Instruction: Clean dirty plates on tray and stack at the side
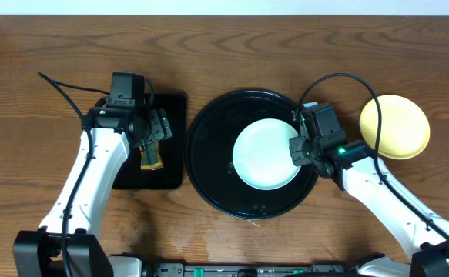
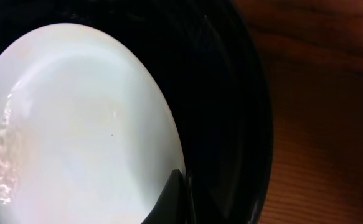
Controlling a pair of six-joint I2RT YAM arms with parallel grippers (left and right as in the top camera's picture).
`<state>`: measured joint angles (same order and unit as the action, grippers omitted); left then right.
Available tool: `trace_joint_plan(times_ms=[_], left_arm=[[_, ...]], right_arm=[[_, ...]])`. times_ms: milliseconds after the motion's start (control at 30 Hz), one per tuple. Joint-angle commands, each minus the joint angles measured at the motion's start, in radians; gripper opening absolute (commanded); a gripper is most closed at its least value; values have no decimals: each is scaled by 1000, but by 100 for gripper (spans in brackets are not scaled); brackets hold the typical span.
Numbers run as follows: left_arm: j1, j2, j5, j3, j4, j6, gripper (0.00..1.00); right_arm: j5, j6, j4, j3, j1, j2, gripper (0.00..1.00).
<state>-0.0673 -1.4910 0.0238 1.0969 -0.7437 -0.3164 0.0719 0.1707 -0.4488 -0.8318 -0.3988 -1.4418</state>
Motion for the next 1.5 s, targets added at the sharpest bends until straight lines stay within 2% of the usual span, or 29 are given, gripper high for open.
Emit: trace_joint_plan(times_ms=[0, 500, 667, 733, 800, 933, 1167, 1333, 1467], left_arm=[[3, 0, 3, 17, -3, 2, 86], [3, 0, 3, 17, -3, 2, 86], [3, 0, 3, 17, -3, 2, 86], [3, 0, 3, 17, -3, 2, 86], [3, 0, 3, 17, -3, 2, 86], [3, 0, 3, 17, -3, 2, 86], [3, 0, 3, 17, -3, 2, 87], [3, 0, 3, 17, -3, 2, 87], [3, 0, 3, 17, -3, 2, 87]], right_arm=[[24, 10, 0, -8, -6, -37, 1], [-312, 22, 152, -2, 40, -327, 2], [-438, -40, 148, -2, 99, -373, 21], [-482, -56, 155, -2, 125, -398, 21], [-510, -56, 158, -2, 149, -411, 1], [-526, -56, 156, -5, 179, -395, 1], [-429, -57, 129, -7, 175, -233, 1], [-243, -56, 72, -8, 131, -66, 1], [-30, -56, 18, -8, 41, 73, 1]])
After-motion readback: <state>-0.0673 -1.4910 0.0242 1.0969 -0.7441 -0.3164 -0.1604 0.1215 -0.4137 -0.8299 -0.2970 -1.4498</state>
